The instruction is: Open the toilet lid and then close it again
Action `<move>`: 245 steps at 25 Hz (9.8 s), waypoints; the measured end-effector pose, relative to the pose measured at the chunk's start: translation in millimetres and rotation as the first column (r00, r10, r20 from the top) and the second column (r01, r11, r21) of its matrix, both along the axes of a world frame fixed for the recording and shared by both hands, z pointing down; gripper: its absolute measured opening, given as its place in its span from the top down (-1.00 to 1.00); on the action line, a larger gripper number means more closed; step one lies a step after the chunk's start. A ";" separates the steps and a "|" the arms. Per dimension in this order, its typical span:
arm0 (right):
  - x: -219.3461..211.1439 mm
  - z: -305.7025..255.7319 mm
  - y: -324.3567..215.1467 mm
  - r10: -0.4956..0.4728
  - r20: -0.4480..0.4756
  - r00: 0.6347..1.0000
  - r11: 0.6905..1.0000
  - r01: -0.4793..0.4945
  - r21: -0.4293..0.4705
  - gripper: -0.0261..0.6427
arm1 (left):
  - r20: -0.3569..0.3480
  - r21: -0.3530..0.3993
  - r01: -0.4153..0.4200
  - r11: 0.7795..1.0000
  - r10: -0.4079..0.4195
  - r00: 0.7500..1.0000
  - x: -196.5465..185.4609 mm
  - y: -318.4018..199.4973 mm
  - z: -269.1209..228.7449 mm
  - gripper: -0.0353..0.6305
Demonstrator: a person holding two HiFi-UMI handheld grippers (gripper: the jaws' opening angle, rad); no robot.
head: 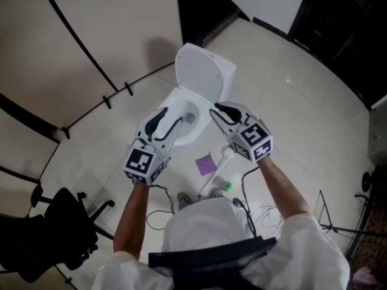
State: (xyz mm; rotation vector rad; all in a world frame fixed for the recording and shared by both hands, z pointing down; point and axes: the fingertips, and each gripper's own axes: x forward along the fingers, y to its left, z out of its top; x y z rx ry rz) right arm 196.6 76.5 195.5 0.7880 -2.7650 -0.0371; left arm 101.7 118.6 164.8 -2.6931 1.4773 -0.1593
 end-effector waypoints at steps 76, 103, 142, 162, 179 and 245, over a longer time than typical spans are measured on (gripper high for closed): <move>-139.5 134.0 -106.8 0.790 0.063 0.610 0.612 -0.779 -0.139 0.67 | 0.460 -0.555 -0.770 0.315 0.888 0.031 -54.8 -429.5 242.4 0.82; -221.9 348.3 -10.7 0.656 -0.017 0.755 0.731 -0.640 -0.235 0.67 | 0.812 -0.383 -0.779 0.497 0.583 -0.027 -226.8 -137.3 554.4 0.41; -222.1 57.6 3.4 0.846 0.134 0.516 0.518 -0.855 0.020 0.67 | -0.325 -0.108 -0.835 0.540 0.774 0.543 -254.5 -116.9 56.0 0.31; -291.9 10.3 9.6 0.801 0.060 0.596 0.587 -0.801 0.120 0.67 | -0.214 0.008 -0.880 0.475 0.860 0.463 -289.7 -101.9 -11.3 0.31; -270.0 11.4 23.4 0.810 0.095 0.579 0.569 -0.815 0.115 0.67 | -0.194 -0.021 -0.865 0.501 0.847 0.495 -267.3 -101.3 -4.0 0.33; -366.7 568.8 -135.1 0.613 -0.770 0.176 0.517 -0.827 0.222 0.24 | 0.267 -0.239 -0.967 -0.089 0.952 -0.153 -313.7 -268.0 503.3 0.32</move>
